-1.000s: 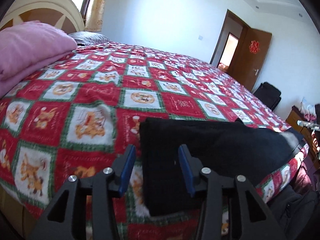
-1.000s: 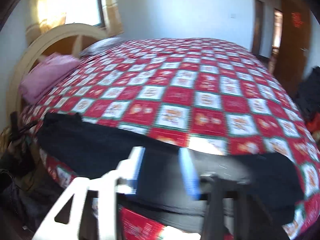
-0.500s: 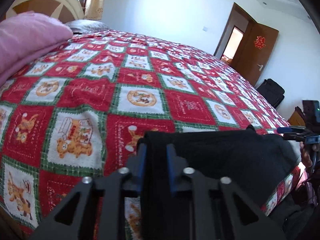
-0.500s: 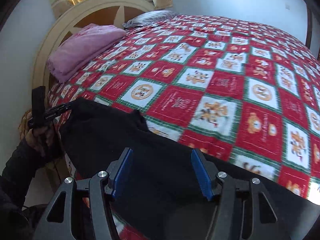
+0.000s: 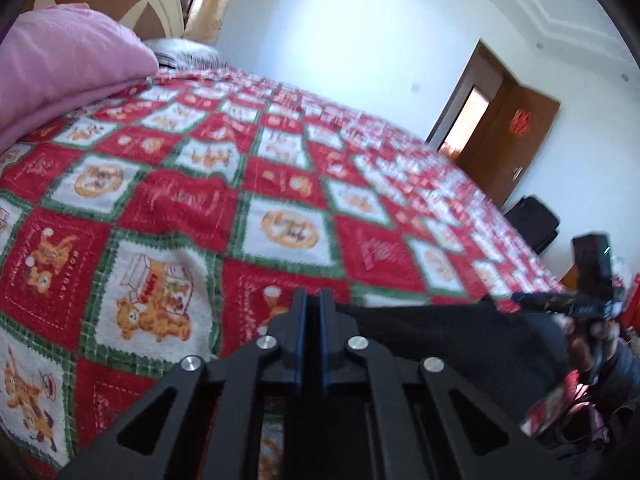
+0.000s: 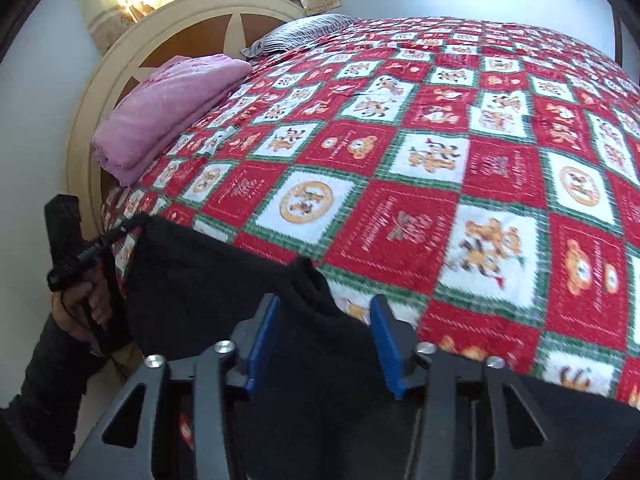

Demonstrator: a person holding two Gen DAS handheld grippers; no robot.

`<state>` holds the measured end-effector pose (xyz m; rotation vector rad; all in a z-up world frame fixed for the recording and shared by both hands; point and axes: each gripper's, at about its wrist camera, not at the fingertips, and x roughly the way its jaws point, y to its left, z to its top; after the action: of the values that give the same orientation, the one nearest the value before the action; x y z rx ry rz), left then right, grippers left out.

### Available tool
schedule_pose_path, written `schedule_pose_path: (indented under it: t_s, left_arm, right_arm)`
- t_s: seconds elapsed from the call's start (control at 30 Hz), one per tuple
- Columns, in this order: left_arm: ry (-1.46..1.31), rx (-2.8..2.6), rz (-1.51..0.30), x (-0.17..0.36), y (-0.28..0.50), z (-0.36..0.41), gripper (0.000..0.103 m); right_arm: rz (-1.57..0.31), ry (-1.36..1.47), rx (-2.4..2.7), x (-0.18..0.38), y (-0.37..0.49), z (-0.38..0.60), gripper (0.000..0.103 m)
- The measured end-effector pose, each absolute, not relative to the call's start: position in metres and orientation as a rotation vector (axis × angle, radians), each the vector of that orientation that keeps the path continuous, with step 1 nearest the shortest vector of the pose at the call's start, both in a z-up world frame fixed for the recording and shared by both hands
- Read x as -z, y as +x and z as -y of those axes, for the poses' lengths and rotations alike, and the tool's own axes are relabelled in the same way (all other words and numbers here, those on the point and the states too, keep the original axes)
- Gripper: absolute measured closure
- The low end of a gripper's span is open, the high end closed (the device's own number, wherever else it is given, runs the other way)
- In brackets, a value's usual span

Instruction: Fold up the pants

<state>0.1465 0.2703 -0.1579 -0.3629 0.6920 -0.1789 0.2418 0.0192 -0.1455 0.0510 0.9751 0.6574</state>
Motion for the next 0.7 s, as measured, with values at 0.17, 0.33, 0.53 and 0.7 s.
schedule_pose_path:
  t_s: [0.17,0.33,0.53,0.7]
  left_arm:
    - [-0.392,0.183,-0.694,0.168,0.145,-0.276,0.097]
    - [-0.367,0.173,-0.695,0.167,0.148,-0.275,0.097]
    - [-0.399,0.172,-0.684,0.175,0.146,-0.281,0.097]
    - [-0.421,0.155,-0.676,0.174,0.134,-0.285,0.097]
  right_arm:
    - [-1.035,0.098,-0.687,0.162,0.258,-0.036,0.080]
    - [-1.019,0.177,-0.671,0.159,0.266,-0.036,0.099]
    - [-1.024,0.105,-0.579,0.174,0.272,-0.039,0.100]
    - [-0.954,0.168,-0.595,0.159,0.269,-0.032,0.100]
